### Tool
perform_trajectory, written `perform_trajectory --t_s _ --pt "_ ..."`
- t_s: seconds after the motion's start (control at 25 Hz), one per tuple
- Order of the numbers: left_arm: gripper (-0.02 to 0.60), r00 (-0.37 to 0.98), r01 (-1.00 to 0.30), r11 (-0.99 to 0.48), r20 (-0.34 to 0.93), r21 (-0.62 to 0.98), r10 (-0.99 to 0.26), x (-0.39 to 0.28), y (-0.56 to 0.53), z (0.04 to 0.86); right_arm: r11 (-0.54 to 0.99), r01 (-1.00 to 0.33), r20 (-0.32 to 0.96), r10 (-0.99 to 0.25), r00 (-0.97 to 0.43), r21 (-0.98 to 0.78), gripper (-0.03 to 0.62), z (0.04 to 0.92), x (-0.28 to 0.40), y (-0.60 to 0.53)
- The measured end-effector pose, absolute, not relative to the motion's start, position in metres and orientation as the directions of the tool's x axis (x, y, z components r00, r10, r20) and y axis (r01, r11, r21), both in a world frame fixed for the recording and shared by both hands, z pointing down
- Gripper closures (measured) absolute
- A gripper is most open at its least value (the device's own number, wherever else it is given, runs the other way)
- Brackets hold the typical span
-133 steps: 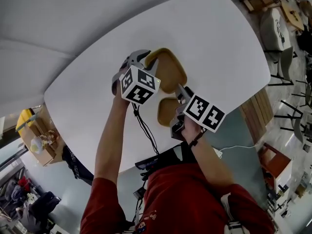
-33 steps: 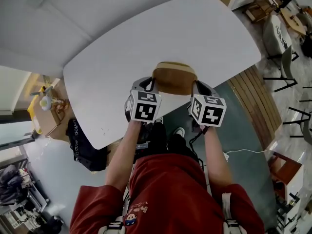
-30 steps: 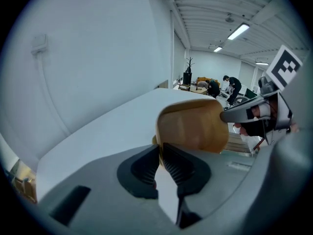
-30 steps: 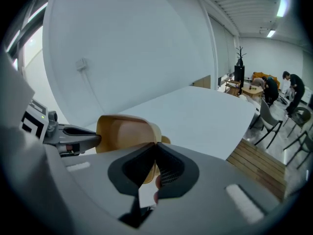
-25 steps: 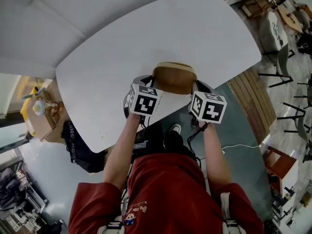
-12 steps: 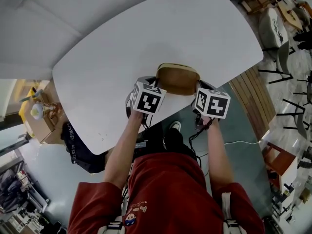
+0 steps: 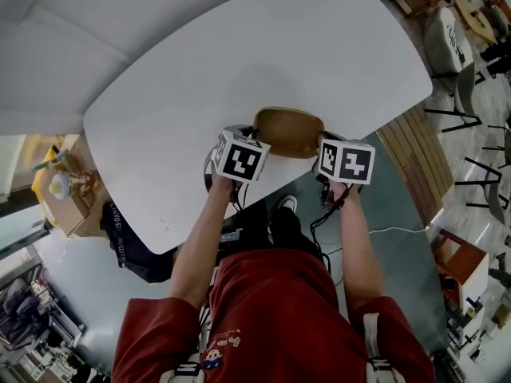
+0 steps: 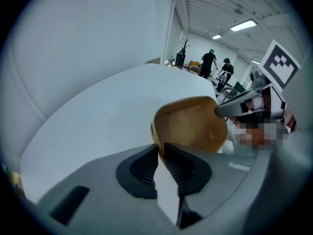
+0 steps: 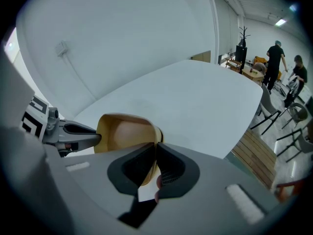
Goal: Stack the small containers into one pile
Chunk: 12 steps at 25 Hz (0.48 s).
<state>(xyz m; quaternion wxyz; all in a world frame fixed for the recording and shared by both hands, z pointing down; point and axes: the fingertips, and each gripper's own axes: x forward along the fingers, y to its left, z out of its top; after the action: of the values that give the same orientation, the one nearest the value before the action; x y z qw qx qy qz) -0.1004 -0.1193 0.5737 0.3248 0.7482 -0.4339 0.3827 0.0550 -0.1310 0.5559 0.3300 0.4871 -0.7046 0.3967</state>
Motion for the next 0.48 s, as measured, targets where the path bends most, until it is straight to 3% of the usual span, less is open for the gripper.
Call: perform_trajectory --t_s 0.48 --pt "0.531 0.319 -0.906 -0.396 0.856 0.149 -0.408 -0.098 -0.132 0.579 0.238 -0.948 0.843 -0.446 -0.302 -0.213 0.543 0.568 0.053 -0.137"
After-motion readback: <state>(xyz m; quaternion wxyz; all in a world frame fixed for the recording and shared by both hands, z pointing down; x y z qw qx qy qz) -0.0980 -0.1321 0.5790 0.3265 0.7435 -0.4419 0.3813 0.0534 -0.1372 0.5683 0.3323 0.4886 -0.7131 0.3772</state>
